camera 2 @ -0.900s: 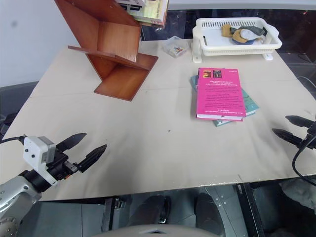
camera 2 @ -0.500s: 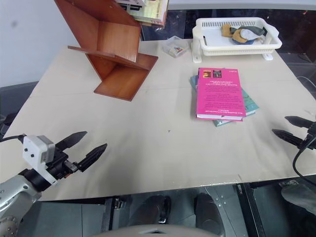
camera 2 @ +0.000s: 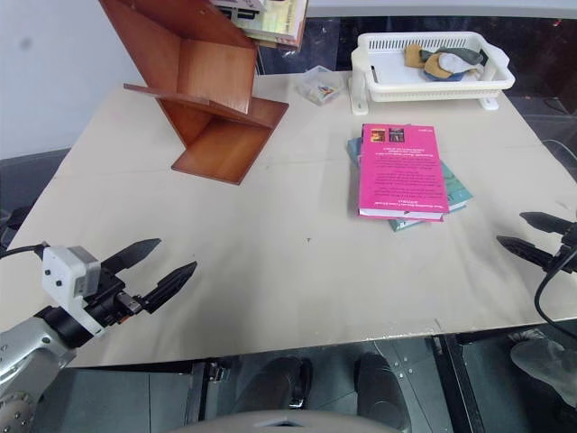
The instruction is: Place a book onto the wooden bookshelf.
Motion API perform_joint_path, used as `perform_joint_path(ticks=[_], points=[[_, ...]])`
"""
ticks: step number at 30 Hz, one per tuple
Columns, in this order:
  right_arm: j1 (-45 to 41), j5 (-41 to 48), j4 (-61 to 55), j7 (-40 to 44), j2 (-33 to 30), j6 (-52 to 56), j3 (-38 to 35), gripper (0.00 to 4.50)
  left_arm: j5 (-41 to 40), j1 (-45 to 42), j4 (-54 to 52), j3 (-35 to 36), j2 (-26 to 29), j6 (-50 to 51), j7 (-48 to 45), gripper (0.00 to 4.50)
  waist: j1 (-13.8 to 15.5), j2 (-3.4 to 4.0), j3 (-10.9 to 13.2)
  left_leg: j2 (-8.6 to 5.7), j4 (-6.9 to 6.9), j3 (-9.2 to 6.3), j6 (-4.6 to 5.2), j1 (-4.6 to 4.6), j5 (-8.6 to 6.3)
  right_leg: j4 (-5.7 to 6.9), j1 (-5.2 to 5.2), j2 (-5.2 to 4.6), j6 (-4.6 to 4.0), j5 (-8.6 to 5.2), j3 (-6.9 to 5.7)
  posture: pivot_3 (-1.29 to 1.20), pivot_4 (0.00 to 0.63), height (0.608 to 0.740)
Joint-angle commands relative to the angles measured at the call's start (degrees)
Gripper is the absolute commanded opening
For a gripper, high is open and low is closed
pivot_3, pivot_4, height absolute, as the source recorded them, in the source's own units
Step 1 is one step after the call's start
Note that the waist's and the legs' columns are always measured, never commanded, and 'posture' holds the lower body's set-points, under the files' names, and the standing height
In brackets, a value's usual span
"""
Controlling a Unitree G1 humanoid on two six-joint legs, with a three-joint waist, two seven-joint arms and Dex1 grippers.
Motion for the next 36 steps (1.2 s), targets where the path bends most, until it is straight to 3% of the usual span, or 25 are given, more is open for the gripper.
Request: perform_joint_path(ticks=[1,8,13,19,22,27,36], points=[[-0.2,1.1,-1.1,0.6,-1.4,-0.6,-1.6,4.50,0.3,-0.5,-0.5,0.5,0.6,-1.0,-0.2,4.40,0.0,0.00,0.0,0.00,0.00,0.00,0.00,0.00,0.00,0.00,0.00,0.00,0.00,0.00,0.00,0.00,0.150,0.740],[-0.8,1.0,-0.6,0.2,-1.3,-0.9,-1.6,4.50,0.4,-1.3,-0.2,0.7,0.4,-1.3,-0.9,4.40,0.0,0.00,0.0,0.00,0.00,0.00,0.00,0.00,0.00,0.00,0.00,0.00,0.00,0.00,0.00,0.00,0.150,0.740],[-4.8,-0.6,0.9,-4.0,-2.2,4.0,0.0,4.50,-0.2,-2.1,1.2,1.9,0.6,-3.0,-3.4,4.40,-0.1,0.01,0.0,0.00,0.00,0.02,0.00,0.01,0.00,0.00,0.00,0.00,0.00,0.00,0.02,0.00,0.150,0.740],[-13.9,-3.1,3.3,-9.5,-1.3,6.0,2.1,4.50,-6.9,-5.1,2.2,4.6,2.0,-2.0,-6.4,4.40,-0.1,0.00,0.0,0.00,0.00,0.00,0.00,-0.02,0.00,0.00,-0.02,0.00,0.00,0.00,-0.01,0.00,0.150,0.740],[-23.0,-5.1,4.9,-19.3,3.3,5.8,3.5,4.50,-11.2,-8.7,3.8,5.9,5.5,-1.2,-9.9,4.40,-0.5,-0.02,0.0,0.00,0.00,0.02,-0.01,-0.04,0.00,0.01,-0.07,0.01,0.00,0.01,0.01,0.00,0.150,0.740],[-36.5,-15.1,14.6,-43.2,9.1,2.2,9.1,4.50,-15.4,-13.2,5.3,4.9,9.5,0.0,-14.1,4.40,-1.1,-0.04,0.1,0.00,-0.01,0.04,-0.20,-0.09,0.12,0.16,-0.23,0.06,-0.03,0.01,0.04,0.00,0.150,0.740],[-46.2,-21.0,24.2,-61.6,18.5,1.6,12.0,4.50,-15.4,-15.9,6.9,2.6,10.8,0.4,-16.4,4.40,-1.3,-0.05,0.1,-0.03,-0.21,-0.04,-0.36,-0.50,0.22,-0.13,-0.58,0.09,-0.04,0.01,-0.02,0.00,0.150,0.740]])
